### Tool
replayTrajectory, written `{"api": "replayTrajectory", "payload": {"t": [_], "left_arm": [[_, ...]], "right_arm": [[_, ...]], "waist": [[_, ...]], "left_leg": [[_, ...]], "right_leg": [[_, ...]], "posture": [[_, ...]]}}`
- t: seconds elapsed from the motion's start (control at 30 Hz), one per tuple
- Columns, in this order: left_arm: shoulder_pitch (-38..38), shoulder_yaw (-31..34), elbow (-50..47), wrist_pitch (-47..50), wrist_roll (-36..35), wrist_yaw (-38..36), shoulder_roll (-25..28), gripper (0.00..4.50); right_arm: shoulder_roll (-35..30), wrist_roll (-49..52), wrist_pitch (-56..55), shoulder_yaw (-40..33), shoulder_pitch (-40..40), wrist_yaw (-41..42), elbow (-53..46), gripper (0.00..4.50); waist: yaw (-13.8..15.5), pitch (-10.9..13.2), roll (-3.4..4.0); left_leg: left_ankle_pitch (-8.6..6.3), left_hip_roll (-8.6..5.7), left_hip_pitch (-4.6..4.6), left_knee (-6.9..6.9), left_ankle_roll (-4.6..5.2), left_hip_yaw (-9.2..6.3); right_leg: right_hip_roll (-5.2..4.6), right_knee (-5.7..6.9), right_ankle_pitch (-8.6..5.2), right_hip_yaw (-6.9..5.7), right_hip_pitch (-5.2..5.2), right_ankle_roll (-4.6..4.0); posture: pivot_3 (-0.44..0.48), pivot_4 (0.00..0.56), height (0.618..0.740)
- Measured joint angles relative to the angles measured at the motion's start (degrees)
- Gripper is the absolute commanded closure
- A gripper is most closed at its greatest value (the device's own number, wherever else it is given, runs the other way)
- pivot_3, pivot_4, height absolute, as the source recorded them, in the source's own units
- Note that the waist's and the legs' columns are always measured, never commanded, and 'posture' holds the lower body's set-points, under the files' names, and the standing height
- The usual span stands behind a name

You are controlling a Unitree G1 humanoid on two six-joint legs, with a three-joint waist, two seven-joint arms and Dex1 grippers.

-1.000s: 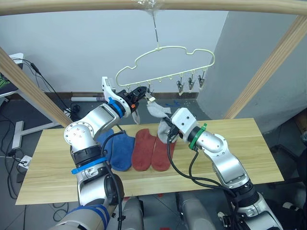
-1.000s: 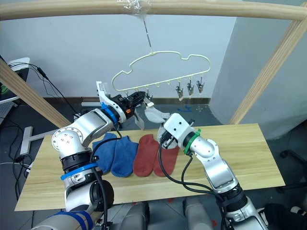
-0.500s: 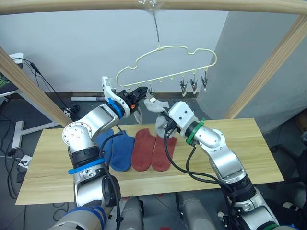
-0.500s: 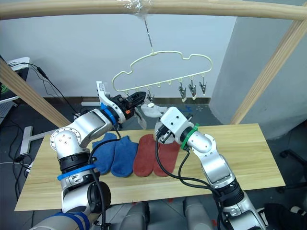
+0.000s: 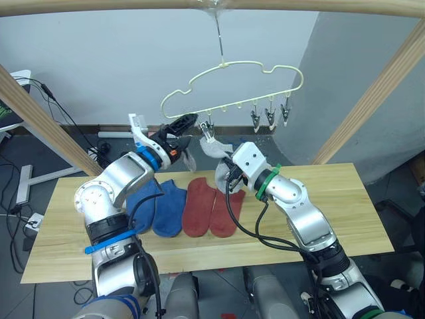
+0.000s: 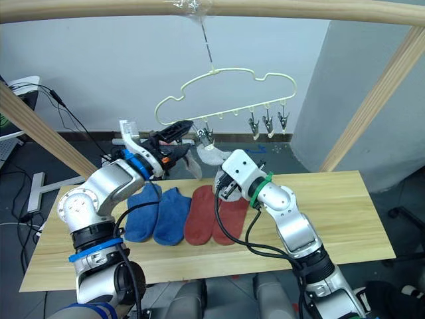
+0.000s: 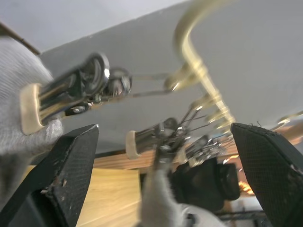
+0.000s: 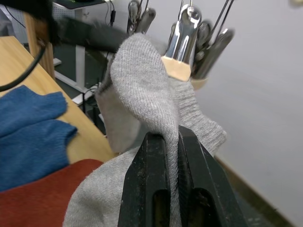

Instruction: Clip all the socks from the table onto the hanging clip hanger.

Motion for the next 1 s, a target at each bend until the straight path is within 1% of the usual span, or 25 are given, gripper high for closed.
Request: {"api": "replayTrajectory", "payload": {"t": [0.03,0.1,0.17,0.23,0.27,0.33,0.47,0.53,0.6,0.67,0.73,0.77,0.83,0.87,0.93,1.0], "left_arm": [[0.7,-0.2,-0.8,-0.2,-1.7,0.7,0.9,0.02],[2.0,-0.9,-2.4,-0.5,-4.6,1.7,2.6,0.02],[3.8,-2.4,-4.5,-1.0,-6.3,2.2,4.5,0.02],[6.0,-4.2,-7.4,-0.3,-7.1,1.9,8.7,0.00],[6.9,-4.9,-9.0,-0.1,-6.8,1.3,11.0,0.00],[8.1,-6.2,-11.6,-0.1,-5.8,-0.3,14.8,0.00],[10.1,-9.7,-15.5,-0.3,-3.7,-3.9,17.4,0.00],[11.0,-11.7,-17.2,-0.9,-0.9,-6.2,18.7,0.00],[11.0,-14.3,-19.3,-2.4,4.0,-8.9,19.6,0.00],[11.0,-17.3,-21.7,-4.4,9.5,-11.2,19.9,0.00],[11.5,-22.9,-25.3,-8.1,18.6,-15.1,20.6,0.00],[12.3,-26.3,-27.2,-11.2,24.5,-17.6,21.0,0.00],[13.2,-30.5,-27.7,-15.4,31.8,-20.3,20.4,0.39],[13.3,-32.2,-26.7,-18.8,36.4,-21.1,17.8,0.56],[13.2,-34.2,-24.6,-23.3,41.8,-22.3,14.8,1.15],[12.7,-36.0,-23.6,-26.5,46.4,-23.6,13.2,1.71]], "right_arm": [[0.8,0.4,0.0,-0.2,-0.2,0.0,0.9,4.50],[2.8,2.1,0.3,-1.3,-0.4,-0.2,2.1,4.50],[4.0,3.0,0.4,-1.7,-1.5,0.1,3.9,4.50],[4.9,4.7,0.4,-2.4,-3.0,0.7,6.7,3.90],[6.0,6.4,1.1,-3.7,-3.4,1.1,8.0,3.66],[8.9,10.5,4.1,-6.9,-4.3,1.2,10.3,2.98],[10.0,14.4,7.8,-8.5,-4.6,1.6,10.4,1.54],[10.0,15.7,9.1,-8.6,-4.6,1.6,10.4,0.79],[9.5,15.8,9.7,-8.8,-4.5,1.3,10.4,0.06],[7.6,15.6,9.8,-8.6,-3.8,1.2,9.7,0.02],[4.5,15.5,10.1,-8.1,-1.1,1.7,7.3,0.02],[2.3,15.6,10.4,-8.1,1.0,2.5,5.4,0.02],[-0.9,15.8,11.1,-8.5,3.6,3.6,2.9,0.00],[-3.4,16.5,11.8,-9.0,5.2,4.7,0.2,0.00],[-5.9,18.2,12.7,-10.5,6.0,6.2,-3.7,0.00],[-7.2,19.7,13.4,-11.8,6.1,6.9,-7.0,0.00]], "waist": [[0.1,0.0,0.00],[0.5,0.0,0.00],[1.0,0.0,0.00],[1.2,0.0,-0.02],[1.4,0.0,-0.03],[1.8,0.0,-0.02],[2.9,0.0,-0.02],[3.2,0.0,-0.02],[3.2,0.0,-0.02],[3.3,0.0,-0.01],[3.5,0.0,-0.02],[3.5,0.0,-0.01],[3.5,0.0,-0.01],[3.5,0.0,0.02],[3.3,0.0,0.02],[2.7,0.0,0.02]], "left_leg": [[0.00,0.00,0.00,0.01,0.00,-0.01],[0.00,-0.01,-0.01,0.02,0.00,0.00],[0.00,-0.01,-0.01,0.03,0.00,0.01],[0.00,0.00,0.00,0.00,0.00,-0.01],[0.00,0.01,-0.01,-0.01,0.00,-0.05],[0.00,0.01,-0.01,-0.02,0.00,-0.07],[0.00,0.00,-0.10,-0.02,0.00,-0.07],[0.00,0.00,-0.15,-0.01,0.00,-0.09],[0.00,0.00,-0.15,-0.01,0.00,-0.09],[0.00,-0.01,-0.15,0.00,-0.01,-0.09],[-0.01,-0.01,-0.17,-0.03,-0.02,-0.06],[-0.02,-0.04,-0.17,-0.09,-0.02,-0.03],[-0.02,-0.05,-0.17,-0.19,-0.03,0.03],[-0.01,-0.04,-0.17,-0.21,-0.03,0.02],[-0.01,-0.02,-0.18,-0.19,-0.02,0.00],[-0.01,0.00,-0.14,-0.19,-0.02,0.01]], "right_leg": [[0.00,0.00,0.00,-0.01,0.00,0.00],[0.00,-0.01,0.00,0.00,0.02,0.00],[0.00,-0.02,0.01,0.00,0.02,0.00],[0.00,0.01,0.00,-0.02,-0.01,-0.02],[0.01,0.01,-0.02,-0.06,-0.01,-0.05],[0.01,0.00,-0.03,-0.09,-0.01,-0.09],[0.00,-0.06,-0.06,-0.12,-0.03,-0.14],[0.00,-0.04,-0.18,-0.14,-0.07,-0.34],[0.00,-0.05,-0.20,-0.14,-0.07,-0.38],[-0.01,-0.07,-0.21,-0.14,-0.07,-0.39],[-0.01,-0.12,-0.22,-0.12,-0.08,-0.42],[-0.05,-0.13,-0.23,-0.10,-0.09,-0.43],[-0.06,-0.13,-0.24,-0.07,-0.15,-0.45],[-0.06,-0.12,-0.24,-0.09,-0.17,-0.44],[-0.04,-0.09,-0.20,-0.11,-0.18,-0.35],[-0.02,-0.08,-0.20,-0.08,-0.17,-0.35]], "posture": [[0.006,0.251,0.740],[0.041,0.249,0.740],[0.041,0.249,0.740],[0.067,0.247,0.740],[0.067,0.247,0.740],[0.075,0.244,0.740],[0.075,0.244,0.740],[0.081,0.243,0.740],[0.081,0.243,0.740],[0.071,0.245,0.740],[0.071,0.245,0.740],[0.060,0.246,0.740],[0.040,0.246,0.740],[0.040,0.246,0.740],[0.029,0.243,0.740],[0.014,0.240,0.740]]}}
